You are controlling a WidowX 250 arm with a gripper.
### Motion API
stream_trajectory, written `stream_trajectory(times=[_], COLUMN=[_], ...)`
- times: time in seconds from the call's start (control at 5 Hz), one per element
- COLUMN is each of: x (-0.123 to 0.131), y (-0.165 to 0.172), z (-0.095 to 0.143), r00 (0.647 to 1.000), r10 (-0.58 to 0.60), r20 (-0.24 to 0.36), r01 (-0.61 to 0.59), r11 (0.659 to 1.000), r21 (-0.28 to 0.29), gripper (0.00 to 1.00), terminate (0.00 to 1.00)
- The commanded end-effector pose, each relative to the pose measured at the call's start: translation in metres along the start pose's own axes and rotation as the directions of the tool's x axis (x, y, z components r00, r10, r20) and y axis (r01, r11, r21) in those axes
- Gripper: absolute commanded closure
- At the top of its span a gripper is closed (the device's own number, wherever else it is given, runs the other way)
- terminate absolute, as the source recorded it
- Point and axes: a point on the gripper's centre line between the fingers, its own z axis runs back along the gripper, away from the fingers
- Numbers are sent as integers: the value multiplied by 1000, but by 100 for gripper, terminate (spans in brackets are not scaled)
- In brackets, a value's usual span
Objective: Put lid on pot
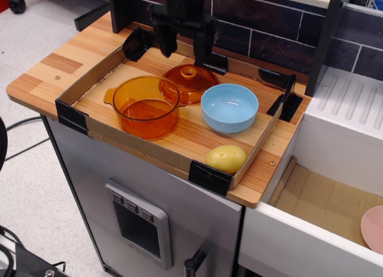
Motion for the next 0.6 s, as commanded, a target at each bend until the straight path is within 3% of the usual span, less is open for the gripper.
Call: stream_trajectory(times=[0.0, 0.4], x=[8, 8], y=[-6, -10], z=[3, -3], r00=[999, 999], r10=[-8, -18], r20=[39, 42], r01=[6, 16], r11=[1000, 999], r21=[29, 47], gripper=[0, 0], terminate=[0, 0])
